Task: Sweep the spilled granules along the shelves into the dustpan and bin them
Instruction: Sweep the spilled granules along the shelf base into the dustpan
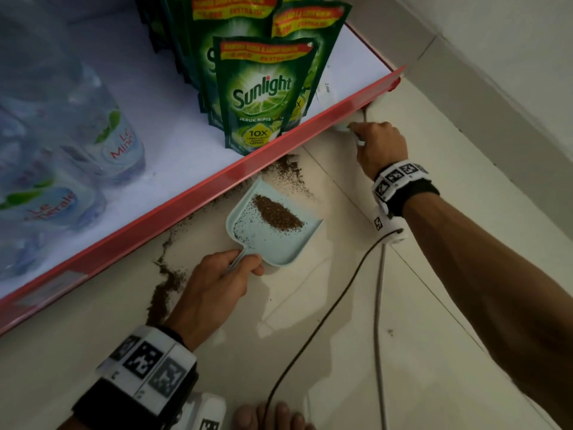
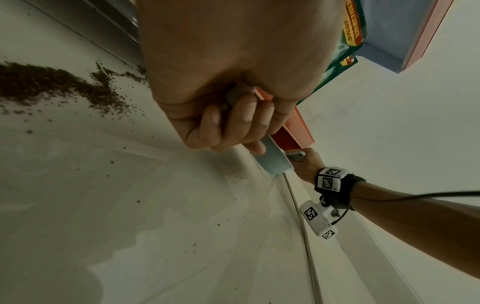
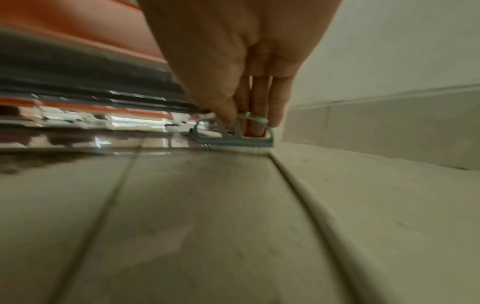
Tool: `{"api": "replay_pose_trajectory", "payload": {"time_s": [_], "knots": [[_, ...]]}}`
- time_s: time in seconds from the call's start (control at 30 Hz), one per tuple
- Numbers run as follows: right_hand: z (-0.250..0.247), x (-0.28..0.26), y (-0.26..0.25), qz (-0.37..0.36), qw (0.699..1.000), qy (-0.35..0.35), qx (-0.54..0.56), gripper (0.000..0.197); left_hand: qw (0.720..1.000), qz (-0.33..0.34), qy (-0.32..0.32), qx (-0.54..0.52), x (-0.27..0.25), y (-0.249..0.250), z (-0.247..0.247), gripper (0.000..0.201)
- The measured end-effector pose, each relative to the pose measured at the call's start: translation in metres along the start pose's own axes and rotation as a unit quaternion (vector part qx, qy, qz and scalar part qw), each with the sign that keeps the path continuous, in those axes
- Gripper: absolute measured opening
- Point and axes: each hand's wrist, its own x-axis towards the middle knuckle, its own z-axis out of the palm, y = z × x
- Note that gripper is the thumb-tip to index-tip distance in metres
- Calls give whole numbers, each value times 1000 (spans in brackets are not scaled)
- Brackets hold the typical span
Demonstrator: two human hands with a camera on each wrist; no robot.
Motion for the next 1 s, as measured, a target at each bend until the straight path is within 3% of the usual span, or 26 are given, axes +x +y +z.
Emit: {"api": "replay_pose_trajectory", "payload": {"time_s": [0.1, 0.23, 0.33, 0.43, 0.5, 0.57, 0.7, 0.83, 0.9, 1.0], "knots": [[0, -18, 5, 1, 999, -38, -3, 44, 1000, 3, -2, -7, -1, 4, 3, 30], [-1, -70, -15, -59, 997, -29, 31, 40, 1000, 13, 4, -1, -1, 3, 1, 33], [-6, -88, -22, -87, 994, 15, 67, 31, 1000, 2, 9, 6, -1, -1, -2, 32], [-10, -58, -16, -22, 997, 59, 53, 28, 1000, -10, 6, 5, -1, -3, -1, 33], [-12, -34, -10, 53, 998, 43, 10, 28, 1000, -12, 3, 5, -1, -4, 0, 33], [-12, -24, -11, 83, 996, 7, -14, 27, 1000, -10, 2, 4, 0, -3, 3, 33], [-6, -53, -45, -14, 999, -43, 10, 24, 1000, -6, 5, 0, 0, 0, 5, 32], [-8, -89, -70, -117, 992, -6, 54, 24, 1000, -7, 12, 5, -3, -5, -2, 32], [-11, -83, -66, -92, 993, 30, 61, 23, 1000, -11, 16, 8, -5, -9, -5, 33], [-14, -54, -51, 1, 998, 59, 27, 24, 1000, -19, 19, 14, -5, -12, -6, 32]]}}
